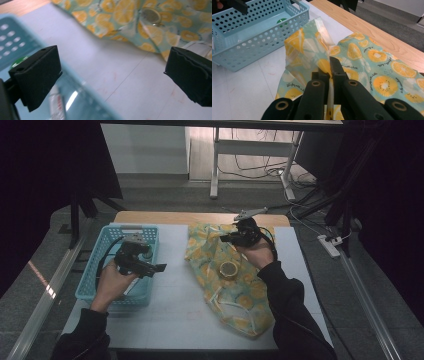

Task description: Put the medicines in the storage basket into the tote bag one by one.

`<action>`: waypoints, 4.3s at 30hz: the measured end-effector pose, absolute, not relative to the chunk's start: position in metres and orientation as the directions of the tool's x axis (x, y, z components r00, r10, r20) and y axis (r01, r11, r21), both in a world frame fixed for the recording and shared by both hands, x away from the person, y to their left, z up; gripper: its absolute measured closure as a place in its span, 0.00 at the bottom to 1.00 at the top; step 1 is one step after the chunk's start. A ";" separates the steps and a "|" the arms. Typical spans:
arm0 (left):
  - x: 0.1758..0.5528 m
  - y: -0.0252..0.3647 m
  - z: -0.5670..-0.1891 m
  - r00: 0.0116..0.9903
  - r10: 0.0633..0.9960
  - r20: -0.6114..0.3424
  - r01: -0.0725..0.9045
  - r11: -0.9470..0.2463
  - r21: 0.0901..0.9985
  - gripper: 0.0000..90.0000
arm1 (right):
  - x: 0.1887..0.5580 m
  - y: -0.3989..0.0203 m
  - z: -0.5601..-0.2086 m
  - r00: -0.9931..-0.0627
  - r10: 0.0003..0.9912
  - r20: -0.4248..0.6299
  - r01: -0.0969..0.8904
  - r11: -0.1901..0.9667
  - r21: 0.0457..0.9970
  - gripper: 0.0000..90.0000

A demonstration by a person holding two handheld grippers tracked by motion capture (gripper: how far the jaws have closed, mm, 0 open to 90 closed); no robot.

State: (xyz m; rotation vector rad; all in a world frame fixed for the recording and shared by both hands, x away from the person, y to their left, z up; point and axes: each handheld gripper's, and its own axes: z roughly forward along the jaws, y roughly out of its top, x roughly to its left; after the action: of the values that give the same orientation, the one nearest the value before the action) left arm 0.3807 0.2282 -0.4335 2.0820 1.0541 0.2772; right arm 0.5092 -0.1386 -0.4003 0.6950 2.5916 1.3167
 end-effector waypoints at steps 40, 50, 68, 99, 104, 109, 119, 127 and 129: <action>0.415 0.269 -0.517 0.548 0.836 -0.030 0.799 -0.512 0.315 0.29 | 0.509 -0.140 -0.403 -0.879 0.470 0.076 0.338 0.505 0.794 1.00; 0.419 0.270 -0.514 0.531 0.843 -0.089 0.818 -0.482 0.313 0.76 | 0.508 -0.139 -0.404 -0.880 0.469 0.076 0.338 0.505 0.794 1.00; 0.416 0.281 -0.498 0.457 0.876 -0.153 0.845 -0.374 0.382 0.80 | 0.510 -0.140 -0.403 -0.877 0.474 0.076 0.339 0.500 0.797 1.00; 0.376 0.213 -0.411 0.668 0.720 -0.189 0.655 -0.448 0.609 0.80 | 0.510 -0.142 -0.396 -0.874 0.481 0.074 0.335 0.484 0.809 1.00; 0.379 0.182 -0.409 0.715 0.672 -0.193 0.622 -0.485 0.614 0.80 | 0.510 -0.142 -0.395 -0.874 0.481 0.071 0.331 0.484 0.810 1.00; 0.386 0.149 -0.412 0.751 0.632 -0.192 0.598 -0.527 0.603 0.80 | 0.510 -0.142 -0.394 -0.874 0.480 0.072 0.331 0.482 0.811 1.00; 0.401 0.090 -0.425 0.786 0.582 -0.208 0.577 -0.570 0.585 0.80 | 0.509 -0.142 -0.392 -0.876 0.478 0.070 0.328 0.482 0.812 1.00; 0.413 0.052 -0.433 0.807 0.554 -0.204 0.557 -0.602 0.572 0.79 | 0.510 -0.143 -0.392 -0.875 0.479 0.066 0.326 0.483 0.812 1.00; 0.416 0.044 -0.436 0.810 0.552 -0.198 0.555 -0.613 0.562 0.79 | 0.510 -0.143 -0.391 -0.875 0.480 0.069 0.329 0.483 0.812 1.00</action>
State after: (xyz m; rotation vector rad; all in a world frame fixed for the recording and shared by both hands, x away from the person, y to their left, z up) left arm 0.4160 0.0440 -0.4359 2.3672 0.8129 -0.0064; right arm 0.5096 -0.1432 -0.3913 0.7037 2.5573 1.3447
